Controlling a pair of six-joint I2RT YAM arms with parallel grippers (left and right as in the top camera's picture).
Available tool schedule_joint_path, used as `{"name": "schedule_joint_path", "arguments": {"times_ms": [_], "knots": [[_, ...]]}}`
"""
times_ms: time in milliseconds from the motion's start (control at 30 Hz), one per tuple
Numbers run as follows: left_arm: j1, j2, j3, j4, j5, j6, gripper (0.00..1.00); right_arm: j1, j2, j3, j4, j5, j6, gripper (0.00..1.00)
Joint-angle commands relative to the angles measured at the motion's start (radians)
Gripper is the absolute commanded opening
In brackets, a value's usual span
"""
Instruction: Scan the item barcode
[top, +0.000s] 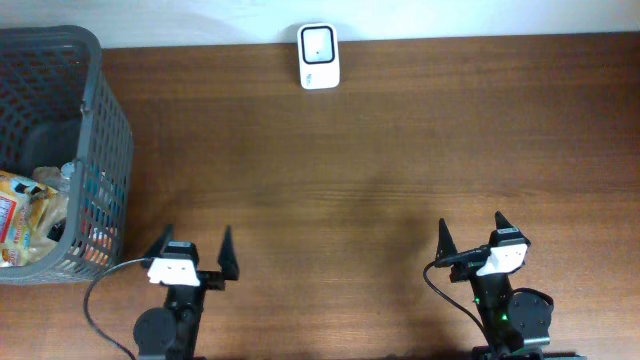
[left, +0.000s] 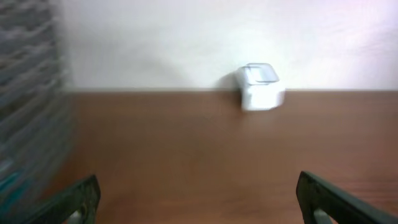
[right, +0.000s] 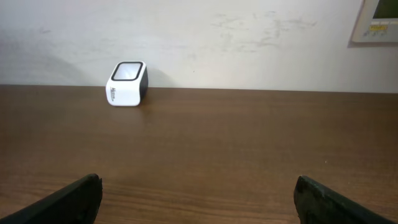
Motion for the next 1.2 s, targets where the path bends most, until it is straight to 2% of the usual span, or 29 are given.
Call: {"name": "schedule_joint_path", "arguments": {"times_ms": [0, 133, 267, 367, 467, 500, 567, 633, 767, 833, 933, 1067, 1167], "knots": [[0.003, -0.005, -0.001, 0.169, 0.357, -0.014, 0.99, -0.005, -0.007, -0.009, 0.0, 0.012, 0.004, 0.98], [0.003, -0.004, 0.027, 0.387, 0.447, -0.014, 0.99, -0.005, -0.007, -0.009, 0.0, 0.012, 0.004, 0.98], [0.003, 0.01, 0.155, 0.352, 0.353, -0.011, 0.99, -0.005, -0.007, -0.009, 0.0, 0.012, 0.004, 0.98], [0.003, 0.09, 0.317, 0.21, 0.244, 0.037, 0.99, -0.005, -0.007, -0.009, 0.0, 0.012, 0.004, 0.98], [0.003, 0.227, 0.504, 0.005, 0.167, 0.05, 0.99, -0.005, -0.007, -0.009, 0.0, 0.012, 0.004, 0.98], [0.003, 0.306, 0.6, -0.109, 0.159, 0.051, 0.99, -0.005, -0.007, -0.009, 0.0, 0.012, 0.004, 0.98], [0.003, 0.446, 0.753, -0.273, 0.223, 0.05, 0.99, -0.005, -0.007, -0.009, 0.0, 0.012, 0.004, 0.98], [0.003, 0.548, 0.855, -0.357, 0.335, 0.05, 0.99, -0.005, -0.007, -0.009, 0.0, 0.012, 0.004, 0.98], [0.004, 0.691, 0.972, -0.378, 0.356, 0.094, 0.99, -0.005, -0.007, -0.009, 0.0, 0.012, 0.004, 0.98], [0.011, 0.774, 1.068, -0.447, 0.307, 0.086, 0.99, -0.005, -0.007, -0.009, 0.0, 0.012, 0.004, 0.99], [0.051, 0.985, 1.361, -0.723, 0.171, 0.046, 0.99, -0.005, -0.007, -0.009, 0.0, 0.012, 0.004, 0.98], [0.123, 1.239, 1.715, -0.979, 0.064, 0.047, 0.99, -0.005, -0.007, -0.009, 0.0, 0.012, 0.004, 0.98], [0.161, 1.368, 1.876, -1.036, 0.045, 0.047, 0.99, -0.005, -0.007, -0.009, 0.0, 0.012, 0.004, 0.98]]}}
